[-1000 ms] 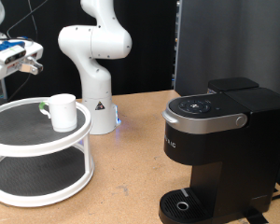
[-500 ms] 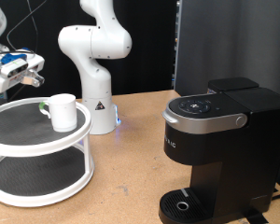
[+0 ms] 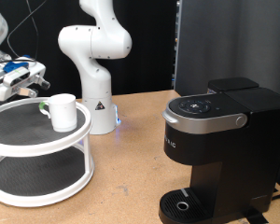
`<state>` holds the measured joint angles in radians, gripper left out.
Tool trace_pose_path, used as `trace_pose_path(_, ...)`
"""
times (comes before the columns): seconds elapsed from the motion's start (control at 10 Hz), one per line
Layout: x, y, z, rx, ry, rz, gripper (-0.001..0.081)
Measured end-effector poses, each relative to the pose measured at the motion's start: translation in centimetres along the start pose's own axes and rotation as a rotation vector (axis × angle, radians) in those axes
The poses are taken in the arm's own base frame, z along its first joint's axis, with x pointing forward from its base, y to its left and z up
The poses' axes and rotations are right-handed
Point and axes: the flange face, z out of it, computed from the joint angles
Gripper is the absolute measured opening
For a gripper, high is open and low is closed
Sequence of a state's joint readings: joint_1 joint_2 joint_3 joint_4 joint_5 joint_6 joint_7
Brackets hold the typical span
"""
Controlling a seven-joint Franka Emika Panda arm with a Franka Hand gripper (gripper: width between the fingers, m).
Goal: Make a cup of coffee with the keurig machine
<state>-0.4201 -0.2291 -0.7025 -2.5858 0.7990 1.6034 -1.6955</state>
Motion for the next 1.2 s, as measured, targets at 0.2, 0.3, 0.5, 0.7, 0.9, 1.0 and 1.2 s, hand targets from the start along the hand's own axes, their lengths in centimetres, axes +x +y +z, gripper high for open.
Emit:
trace_pose_path(0.2,-1.1,0.5,0.3,-0.028,-0.017,0.013,0.0589)
trace_pose_path(0.3,-1.7,0.8,0.5,-0.044,-0.028,0.024,0.0589)
trace_pose_path(0.5,-2.6,0.9,0.9,-0.050,-0.035,0.035,0.0790)
trace_pose_path(0.7,-3.1,0.8,1.1,-0.043,-0.057,0.039,0.0804)
trace_pose_path(0.9,-3.5,0.7,1.1,-0.045,-0.094,0.049,0.0807)
trace_pose_path(1.0,-3.6,0.6,1.1,-0.045,-0.095,0.052,0.0807)
trace_pose_path(1.2,-3.6,0.5,1.0,-0.044,-0.087,0.053,0.0807)
